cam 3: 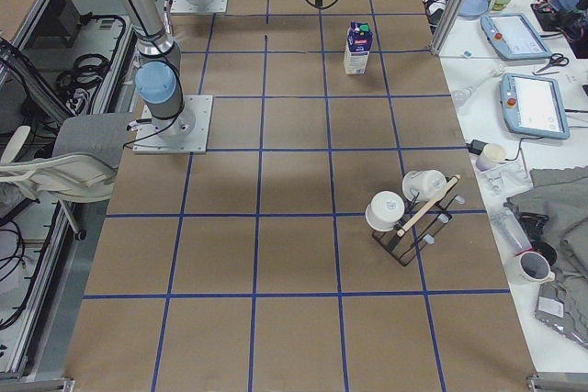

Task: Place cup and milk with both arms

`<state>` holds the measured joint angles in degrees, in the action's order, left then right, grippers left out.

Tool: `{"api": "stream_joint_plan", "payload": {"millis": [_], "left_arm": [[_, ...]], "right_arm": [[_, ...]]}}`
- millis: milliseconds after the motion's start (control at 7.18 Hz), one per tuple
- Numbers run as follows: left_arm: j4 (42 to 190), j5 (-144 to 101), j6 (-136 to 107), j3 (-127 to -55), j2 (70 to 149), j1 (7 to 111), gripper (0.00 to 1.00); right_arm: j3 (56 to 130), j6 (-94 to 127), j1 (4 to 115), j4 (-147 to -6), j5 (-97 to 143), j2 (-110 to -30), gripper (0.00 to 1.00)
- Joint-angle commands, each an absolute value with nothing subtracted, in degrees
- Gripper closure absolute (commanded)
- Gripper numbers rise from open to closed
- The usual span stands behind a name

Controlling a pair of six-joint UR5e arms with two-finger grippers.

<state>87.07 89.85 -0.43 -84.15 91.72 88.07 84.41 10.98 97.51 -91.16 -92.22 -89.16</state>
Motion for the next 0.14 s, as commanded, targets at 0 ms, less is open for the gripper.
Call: {"api": "stream_joint_plan", "payload": {"millis": [0], "left_arm": [[87.0, 89.8, -0.4, -84.2, 91.7, 88.1, 0.0]], "right_arm": [[84.5, 11.2, 97.5, -91.1, -92.2, -89.1, 0.0]]}}
